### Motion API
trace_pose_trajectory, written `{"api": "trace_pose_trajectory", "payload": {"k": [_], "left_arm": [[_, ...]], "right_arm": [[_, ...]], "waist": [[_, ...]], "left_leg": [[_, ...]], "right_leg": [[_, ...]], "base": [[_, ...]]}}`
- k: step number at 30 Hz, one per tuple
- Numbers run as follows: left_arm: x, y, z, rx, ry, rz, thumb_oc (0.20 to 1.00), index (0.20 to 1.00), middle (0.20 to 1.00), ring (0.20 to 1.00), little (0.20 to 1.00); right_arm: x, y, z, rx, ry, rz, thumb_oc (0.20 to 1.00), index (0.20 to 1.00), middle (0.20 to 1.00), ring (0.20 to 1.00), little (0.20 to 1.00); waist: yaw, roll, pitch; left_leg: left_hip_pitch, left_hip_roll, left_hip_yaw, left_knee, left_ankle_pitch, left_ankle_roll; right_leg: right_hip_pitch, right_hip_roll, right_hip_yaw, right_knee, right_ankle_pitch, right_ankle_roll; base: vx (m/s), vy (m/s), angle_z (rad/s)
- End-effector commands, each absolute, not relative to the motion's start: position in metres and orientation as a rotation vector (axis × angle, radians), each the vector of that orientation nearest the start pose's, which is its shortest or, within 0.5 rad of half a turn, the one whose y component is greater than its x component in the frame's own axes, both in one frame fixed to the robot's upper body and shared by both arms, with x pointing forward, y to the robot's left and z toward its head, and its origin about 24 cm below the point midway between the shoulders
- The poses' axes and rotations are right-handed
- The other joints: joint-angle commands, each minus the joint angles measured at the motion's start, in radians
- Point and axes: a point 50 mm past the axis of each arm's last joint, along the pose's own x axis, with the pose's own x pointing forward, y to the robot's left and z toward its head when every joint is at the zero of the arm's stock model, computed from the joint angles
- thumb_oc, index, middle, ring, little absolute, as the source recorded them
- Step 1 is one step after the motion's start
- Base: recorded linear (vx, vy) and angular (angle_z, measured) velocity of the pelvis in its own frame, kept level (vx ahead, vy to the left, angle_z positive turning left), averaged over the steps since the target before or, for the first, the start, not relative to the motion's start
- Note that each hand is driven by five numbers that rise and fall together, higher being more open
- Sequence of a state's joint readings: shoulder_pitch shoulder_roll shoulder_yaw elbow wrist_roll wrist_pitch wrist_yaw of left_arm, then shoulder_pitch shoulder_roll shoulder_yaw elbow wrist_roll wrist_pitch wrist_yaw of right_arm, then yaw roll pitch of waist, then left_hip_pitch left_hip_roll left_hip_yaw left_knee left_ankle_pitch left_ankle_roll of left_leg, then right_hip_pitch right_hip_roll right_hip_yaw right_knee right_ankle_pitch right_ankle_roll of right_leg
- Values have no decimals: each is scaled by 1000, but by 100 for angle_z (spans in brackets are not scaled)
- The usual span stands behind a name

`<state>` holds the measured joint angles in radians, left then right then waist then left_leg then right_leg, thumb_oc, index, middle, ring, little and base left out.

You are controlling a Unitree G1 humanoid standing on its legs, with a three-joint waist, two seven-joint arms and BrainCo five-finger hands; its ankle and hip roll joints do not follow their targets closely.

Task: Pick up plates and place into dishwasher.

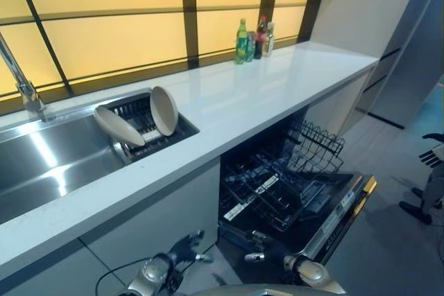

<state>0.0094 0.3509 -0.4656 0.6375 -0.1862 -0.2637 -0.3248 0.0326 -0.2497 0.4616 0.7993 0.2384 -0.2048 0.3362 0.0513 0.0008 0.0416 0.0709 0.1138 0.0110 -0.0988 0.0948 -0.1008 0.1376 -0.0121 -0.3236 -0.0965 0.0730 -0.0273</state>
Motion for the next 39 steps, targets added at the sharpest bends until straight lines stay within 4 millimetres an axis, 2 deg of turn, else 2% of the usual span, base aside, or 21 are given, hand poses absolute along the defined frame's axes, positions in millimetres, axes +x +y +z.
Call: {"api": "trace_pose_trajectory", "payload": {"k": [1,2,4,5,6,7,9,10,12,13,15,16,17,18,20,22,23,26,29,34,39], "left_arm": [[242,129,20,-151,54,-860,1000,1000,1000,1000,1000],[242,129,29,-202,25,-896,1000,1000,1000,1000,1000],[244,129,76,-331,-165,-982,1000,1000,1000,1000,1000],[245,131,94,-342,-240,-984,1000,1000,1000,1000,1000],[246,133,102,-348,-273,-981,1000,1000,1000,1000,1000],[247,139,127,-352,-384,-949,1000,1000,1000,1000,1000],[249,147,151,-374,-460,-917,1000,1000,1000,1000,1000],[252,156,171,-375,-547,-844,1000,1000,1000,1000,1000],[252,168,188,-310,-643,-740,1000,1000,1000,1000,1000],[251,180,206,-179,-737,-626,1000,1000,1000,1000,1000],[254,195,224,-48,-799,-491,1000,1000,1000,1000,1000],[258,209,237,100,-837,-344,1000,1000,1000,1000,1000],[259,211,240,114,-840,-325,1000,1000,1000,1000,1000],[265,224,251,360,-864,-128,1000,1000,1000,1000,1000],[272,244,267,676,-870,72,1000,1000,1000,1000,1000],[280,266,283,990,-825,200,1000,1000,1000,1000,1000],[282,272,285,1045,-797,216,1000,1000,1000,1000,1000],[290,295,286,1432,-612,285,1000,1000,1000,1000,1000],[293,310,282,1598,-478,288,1000,1000,1000,1000,1000],[301,325,252,2014,-178,171,1000,1000,1000,1000,1000],[314,329,230,2218,106,20,1000,1000,1000,1000,1000]], "right_arm": [[212,-148,-81,-84,518,506,1000,1000,1000,1000,1000],[211,-148,-82,-88,521,502,1000,1000,1000,1000,1000],[207,-149,-86,-95,530,494,1000,1000,1000,1000,1000],[205,-147,-87,-92,535,494,1000,1000,1000,1000,1000],[204,-146,-88,-91,537,495,1000,1000,1000,1000,1000],[200,-144,-91,-88,545,499,1000,1000,1000,1000,1000],[196,-142,-93,-86,553,505,1000,1000,1000,1000,1000],[191,-141,-96,-86,562,512,1000,1000,1000,1000,1000],[187,-140,-99,-84,571,515,1000,1000,1000,1000,1000],[183,-139,-101,-83,583,516,1000,1000,1000,1000,1000],[179,-139,-104,-85,597,519,1000,1000,1000,1000,1000],[175,-140,-105,-89,613,522,1000,1000,1000,1000,1000],[175,-140,-105,-89,613,523,1000,1000,1000,1000,1000],[173,-141,-107,-93,633,522,1000,1000,1000,1000,1000],[170,-145,-108,-101,656,518,1000,1000,1000,1000,1000],[169,-150,-107,-104,670,518,1000,1000,1000,1000,1000],[168,-152,-107,-104,673,518,1000,1000,1000,1000,1000],[165,-162,-107,-117,688,523,1000,1000,1000,1000,1000],[163,-170,-106,-126,695,524,1000,1000,1000,1000,1000],[165,-178,-104,-142,696,534,1000,1000,1000,1000,1000],[170,-182,-102,-165,694,555,1000,1000,1000,1000,1000]], "waist": [[35,53,112],[37,56,112],[49,65,108],[52,65,105],[53,64,104],[57,63,99],[60,62,94],[62,61,89],[63,61,87],[64,62,85],[61,63,83],[58,67,81],[58,66,82],[52,70,81],[42,74,81],[32,77,82],[29,77,83],[16,80,94],[10,80,106],[-11,84,128],[-29,86,139]], "left_leg": [[41,-77,7,13,-115,54],[41,-78,5,13,-115,54],[41,-82,-7,12,-115,55],[42,-82,-11,12,-115,55],[43,-83,-14,12,-116,54],[44,-84,-20,12,-115,52],[44,-84,-26,12,-115,49],[41,-83,-29,12,-112,45],[39,-83,-32,12,-111,41],[37,-82,-33,12,-108,37],[34,-82,-31,12,-104,31],[30,-82,-25,12,-102,27],[30,-82,-24,12,-101,27],[27,-81,-17,12,-98,24],[20,-79,-6,12,-94,21],[13,-77,7,12,-91,20],[11,-77,10,12,-90,20],[2,-77,21,12,-88,23],[-1,-78,27,13,-90,27],[-7,-81,37,15,-91,33],[-12,-86,48,14,-91,36]], "right_leg": [[34,-86,-4,41,-128,90],[35,-87,-6,40,-129,90],[40,-92,-13,39,-130,90],[43,-92,-13,38,-131,90],[45,-92,-14,38,-133,89],[49,-91,-13,37,-135,89],[52,-90,-12,36,-140,88],[53,-89,-9,35,-143,88],[54,-88,-8,34,-145,89],[56,-87,-7,31,-145,90],[57,-85,-7,29,-146,91],[56,-84,-7,26,-145,93],[56,-84,-7,25,-145,93],[56,-82,-5,22,-143,96],[50,-81,-4,20,-140,100],[42,-80,-4,19,-137,105],[39,-80,-4,19,-136,106],[24,-79,2,19,-129,112],[17,-78,8,19,-124,116],[1,-77,22,19,-114,122],[-15,-78,32,19,-104,129]], "base": [[-35,81,10],[-20,75,9],[17,41,18],[37,21,26],[64,10,21],[70,6,16],[66,6,13],[64,12,14],[63,14,6],[60,14,2],[75,28,0],[63,32,-2],[82,47,0],[67,40,-1],[76,51,0],[44,35,-1],[24,31,-2],[15,45,0],[6,48,-1],[2,74,-5],[-20,62,-9]]}}
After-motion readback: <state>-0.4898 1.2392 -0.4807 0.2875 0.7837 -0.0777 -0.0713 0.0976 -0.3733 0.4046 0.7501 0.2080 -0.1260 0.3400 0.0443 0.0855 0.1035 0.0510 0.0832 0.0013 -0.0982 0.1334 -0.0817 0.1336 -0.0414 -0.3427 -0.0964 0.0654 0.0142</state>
